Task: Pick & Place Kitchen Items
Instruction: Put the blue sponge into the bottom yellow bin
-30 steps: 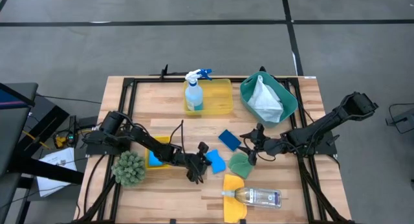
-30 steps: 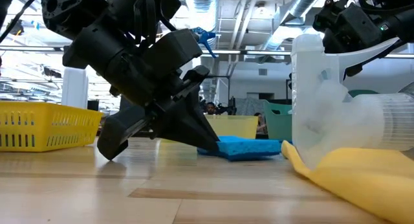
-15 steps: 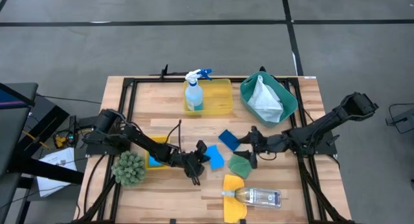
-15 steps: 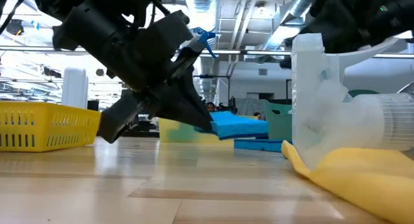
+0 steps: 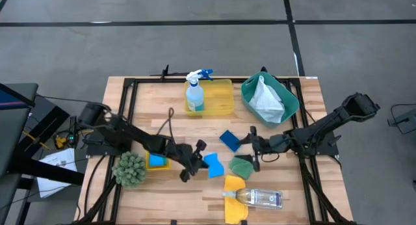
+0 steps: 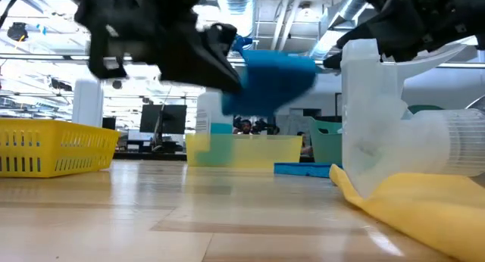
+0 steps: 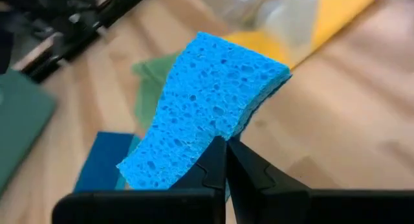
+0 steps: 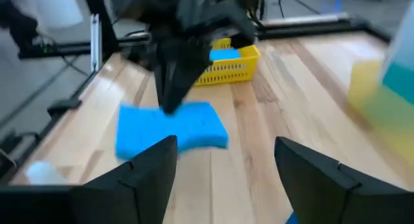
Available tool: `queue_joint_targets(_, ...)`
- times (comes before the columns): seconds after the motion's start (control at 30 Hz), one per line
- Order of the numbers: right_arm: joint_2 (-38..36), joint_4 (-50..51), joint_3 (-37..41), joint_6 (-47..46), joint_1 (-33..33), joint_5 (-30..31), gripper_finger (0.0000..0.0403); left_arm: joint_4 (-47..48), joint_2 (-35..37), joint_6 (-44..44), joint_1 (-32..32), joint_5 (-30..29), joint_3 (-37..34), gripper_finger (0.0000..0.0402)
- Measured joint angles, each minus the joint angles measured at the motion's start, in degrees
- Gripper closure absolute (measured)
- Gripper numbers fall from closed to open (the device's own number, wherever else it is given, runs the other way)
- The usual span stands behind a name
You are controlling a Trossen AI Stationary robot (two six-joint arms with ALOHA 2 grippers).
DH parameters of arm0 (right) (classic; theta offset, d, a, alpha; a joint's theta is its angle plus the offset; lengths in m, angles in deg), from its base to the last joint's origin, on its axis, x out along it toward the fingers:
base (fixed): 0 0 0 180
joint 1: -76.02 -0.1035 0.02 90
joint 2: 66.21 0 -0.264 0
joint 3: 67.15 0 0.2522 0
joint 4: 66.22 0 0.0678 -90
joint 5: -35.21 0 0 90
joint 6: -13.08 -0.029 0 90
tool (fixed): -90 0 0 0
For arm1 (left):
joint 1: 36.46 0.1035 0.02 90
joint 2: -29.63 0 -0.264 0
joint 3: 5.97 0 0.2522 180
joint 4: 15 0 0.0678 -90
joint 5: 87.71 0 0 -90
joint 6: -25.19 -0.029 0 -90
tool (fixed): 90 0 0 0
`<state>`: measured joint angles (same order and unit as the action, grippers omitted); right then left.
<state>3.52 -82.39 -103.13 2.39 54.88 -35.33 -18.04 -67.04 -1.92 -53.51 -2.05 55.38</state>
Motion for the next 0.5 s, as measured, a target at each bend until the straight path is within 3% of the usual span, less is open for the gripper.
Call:
queue_joint_targets(0.17,0.0,-2.0,0.0,10.1,-2.4,2.3,0.0155,2.5,5.3,1.0,2.2,8.6,-0.9,0.0401)
queue_joint_targets(0.33,0.0,-3.5,-0.4,27.0,-4.3,4.4,0.0171,1.6,6.6,-0.7,2.6,8.8,-0.9,0.0401)
queue_joint_targets(0.5,0.0,-3.2,-2.8,36.8,-4.5,5.2,0.0198,1.3,6.6,-1.1,2.3,6.9,-0.9,0.0401)
